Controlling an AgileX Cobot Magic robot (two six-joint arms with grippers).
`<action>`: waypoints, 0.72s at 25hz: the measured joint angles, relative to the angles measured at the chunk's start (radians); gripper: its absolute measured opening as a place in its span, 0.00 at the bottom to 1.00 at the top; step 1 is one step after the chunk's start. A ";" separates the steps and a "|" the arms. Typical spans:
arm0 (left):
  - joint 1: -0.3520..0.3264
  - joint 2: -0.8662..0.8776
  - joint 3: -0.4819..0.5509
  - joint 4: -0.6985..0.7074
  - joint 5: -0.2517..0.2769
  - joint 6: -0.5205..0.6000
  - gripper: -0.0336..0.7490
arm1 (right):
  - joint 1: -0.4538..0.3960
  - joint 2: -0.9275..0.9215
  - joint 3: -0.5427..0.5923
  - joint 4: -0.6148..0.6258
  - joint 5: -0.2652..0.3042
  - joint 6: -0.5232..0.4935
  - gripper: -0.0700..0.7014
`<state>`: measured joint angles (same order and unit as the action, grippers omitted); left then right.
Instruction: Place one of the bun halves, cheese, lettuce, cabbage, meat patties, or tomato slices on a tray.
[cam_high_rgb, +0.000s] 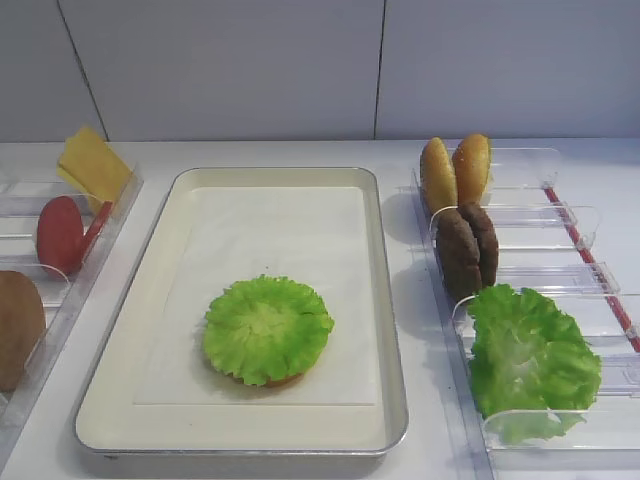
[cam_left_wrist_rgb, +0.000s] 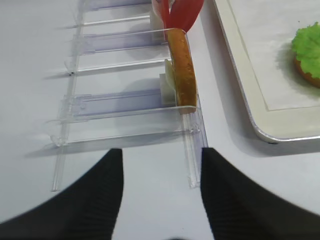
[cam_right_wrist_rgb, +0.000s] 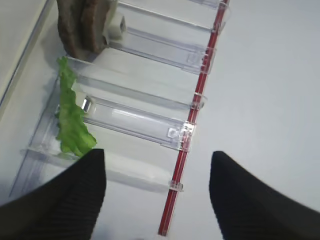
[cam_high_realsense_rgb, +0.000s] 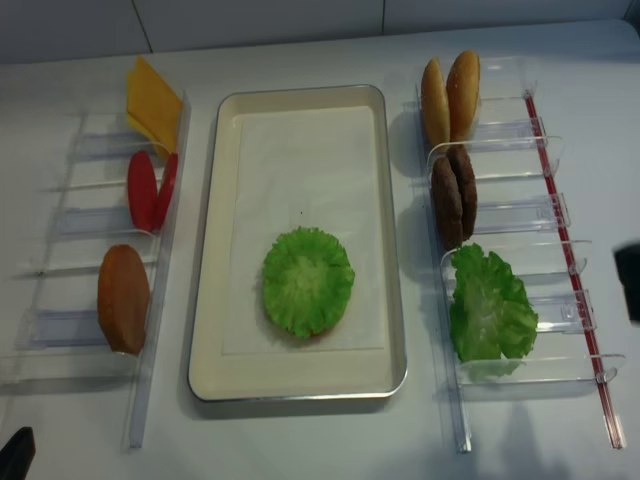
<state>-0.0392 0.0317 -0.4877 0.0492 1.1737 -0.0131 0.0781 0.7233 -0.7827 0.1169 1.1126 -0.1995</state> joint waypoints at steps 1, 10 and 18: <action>0.000 0.000 0.000 0.000 0.000 0.000 0.49 | 0.000 -0.040 0.022 -0.013 0.000 0.017 0.70; 0.000 0.000 0.000 0.000 0.000 0.000 0.49 | 0.000 -0.364 0.179 -0.048 0.034 0.096 0.69; 0.000 0.000 0.000 0.000 0.000 0.000 0.49 | 0.000 -0.552 0.240 -0.051 0.053 0.123 0.69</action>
<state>-0.0392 0.0317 -0.4877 0.0492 1.1737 -0.0131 0.0781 0.1713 -0.5424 0.0654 1.1655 -0.0767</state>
